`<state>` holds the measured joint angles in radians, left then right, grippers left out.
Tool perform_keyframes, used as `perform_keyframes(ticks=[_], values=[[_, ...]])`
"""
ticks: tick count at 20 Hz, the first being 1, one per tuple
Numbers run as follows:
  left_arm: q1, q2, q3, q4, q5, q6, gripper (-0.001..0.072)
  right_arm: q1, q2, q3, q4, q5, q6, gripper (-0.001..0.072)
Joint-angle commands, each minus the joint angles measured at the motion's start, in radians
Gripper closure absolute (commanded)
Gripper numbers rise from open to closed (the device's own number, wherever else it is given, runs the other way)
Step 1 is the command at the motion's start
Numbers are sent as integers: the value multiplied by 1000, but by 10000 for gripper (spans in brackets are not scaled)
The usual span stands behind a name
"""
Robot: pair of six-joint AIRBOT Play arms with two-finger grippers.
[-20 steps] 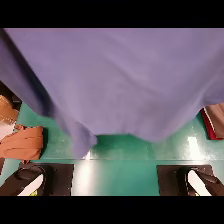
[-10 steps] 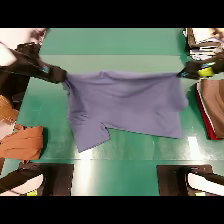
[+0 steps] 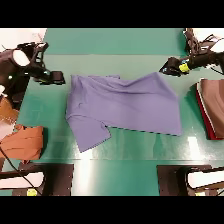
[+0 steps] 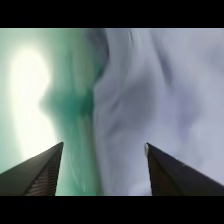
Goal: Fold the shirts.
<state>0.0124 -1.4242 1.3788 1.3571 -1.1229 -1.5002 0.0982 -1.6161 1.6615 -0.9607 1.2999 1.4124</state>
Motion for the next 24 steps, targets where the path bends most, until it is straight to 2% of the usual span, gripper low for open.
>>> perform_keyframes(ticks=[1,3,9,11,14,18,20,21,24], values=[[73,73,-83,-14,-129,42,112,-39,95,-65,62,37,-40,343],[76,135,-225,-21,-103,42,111,-64,187,-173,83,43,-54,343],[75,177,-562,-259,22,69,111,-98,389,-412,79,27,-61,344],[75,177,-595,-296,72,72,111,-99,427,-455,78,13,-61,344],[71,175,-621,-397,111,121,112,-99,472,-504,78,-8,-61,344],[20,171,-624,-393,117,121,115,-104,499,-515,74,-5,-61,344],[15,171,-613,-393,116,121,571,-140,500,-516,68,37,-61,344],[15,172,-597,-389,116,120,681,-172,500,-517,51,74,-61,344],[15,208,-534,-389,103,121,682,-285,519,-557,-69,179,-58,344]])
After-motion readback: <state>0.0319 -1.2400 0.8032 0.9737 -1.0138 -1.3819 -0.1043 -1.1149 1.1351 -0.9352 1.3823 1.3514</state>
